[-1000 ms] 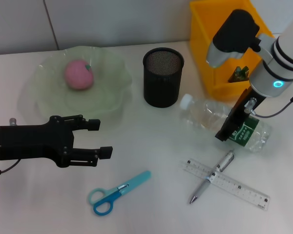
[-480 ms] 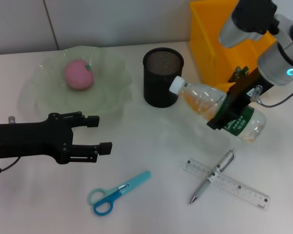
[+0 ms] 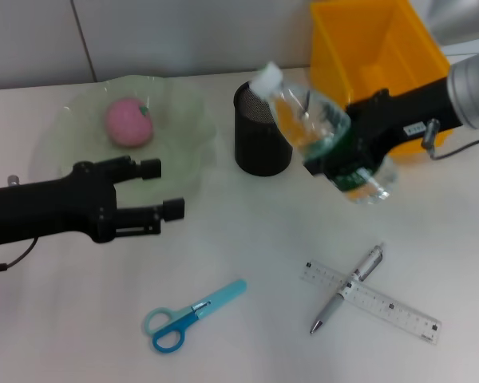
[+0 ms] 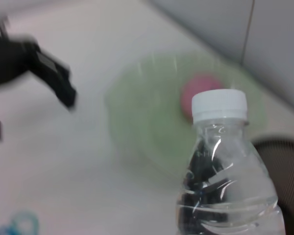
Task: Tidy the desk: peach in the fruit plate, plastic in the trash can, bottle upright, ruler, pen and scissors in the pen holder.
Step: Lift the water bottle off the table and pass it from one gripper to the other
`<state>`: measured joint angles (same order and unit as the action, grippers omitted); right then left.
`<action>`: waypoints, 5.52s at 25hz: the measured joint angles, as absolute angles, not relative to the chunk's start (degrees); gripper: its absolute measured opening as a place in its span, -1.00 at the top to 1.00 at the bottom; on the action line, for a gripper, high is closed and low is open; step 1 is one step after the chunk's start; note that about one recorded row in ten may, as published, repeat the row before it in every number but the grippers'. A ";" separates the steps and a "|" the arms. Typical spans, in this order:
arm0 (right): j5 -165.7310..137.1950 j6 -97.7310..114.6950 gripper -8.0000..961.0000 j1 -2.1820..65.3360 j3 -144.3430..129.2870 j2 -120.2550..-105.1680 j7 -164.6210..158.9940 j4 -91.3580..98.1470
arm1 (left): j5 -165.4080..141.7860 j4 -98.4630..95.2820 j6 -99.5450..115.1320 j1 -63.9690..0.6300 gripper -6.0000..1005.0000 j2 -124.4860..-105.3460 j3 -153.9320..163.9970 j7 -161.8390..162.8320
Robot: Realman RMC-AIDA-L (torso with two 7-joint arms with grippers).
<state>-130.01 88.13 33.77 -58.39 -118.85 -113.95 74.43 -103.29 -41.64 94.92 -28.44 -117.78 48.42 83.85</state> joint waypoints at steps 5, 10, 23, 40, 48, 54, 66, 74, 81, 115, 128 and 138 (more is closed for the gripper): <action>-114.02 86.07 -0.60 30.15 -54.22 -118.88 -101.75 68.76 | -98.20 -40.36 95.20 -27.75 -0.70 -117.98 48.14 83.85; -101.58 85.48 -0.61 28.64 -53.08 -118.93 -88.45 58.96 | -89.50 -35.87 95.82 -26.99 -0.70 -118.24 47.78 80.95; -92.85 87.59 -0.60 32.47 -55.69 -119.11 -73.34 41.68 | -81.72 -25.01 97.55 -30.13 -0.70 -118.76 48.43 70.25; -92.67 86.54 -0.61 36.62 -60.47 -119.36 -71.25 35.82 | -79.13 -23.13 99.53 -31.91 -0.69 -118.79 49.08 66.63; -92.66 85.71 -0.60 37.21 -61.03 -119.36 -70.58 34.64 | -79.01 -23.01 99.94 -32.11 -0.68 -118.83 49.18 66.23; -92.63 85.68 -0.60 37.55 -61.25 -119.36 -70.38 34.22 | -79.02 -22.44 99.62 -32.38 -0.67 -118.83 49.30 66.14; -92.23 85.32 -0.60 37.70 -62.75 -119.52 -69.79 34.18 | -79.18 -22.30 99.52 -32.48 -0.65 -118.83 50.65 66.09; -92.16 84.81 -0.60 37.71 -62.76 -119.53 -69.71 34.19 | -79.17 -22.33 99.78 -32.15 -0.64 -118.82 50.62 66.09; -92.16 84.81 -0.61 37.71 -62.75 -119.53 -69.69 34.19 | -79.16 -22.33 99.72 -31.98 -0.63 -118.83 50.62 66.09; -92.10 84.82 -0.60 37.55 -63.28 -119.53 -68.99 34.10 | -79.29 -21.70 99.40 -31.96 -0.33 -118.65 50.62 66.29; -92.10 84.82 -0.61 37.53 -63.28 -119.53 -68.90 34.10 | -79.33 -21.71 99.39 -32.08 -0.05 -118.65 50.62 66.56; -92.11 85.29 -0.61 37.60 -63.37 -119.52 -69.12 34.20 | -79.41 -21.71 99.19 -32.17 0.13 -118.56 50.63 66.72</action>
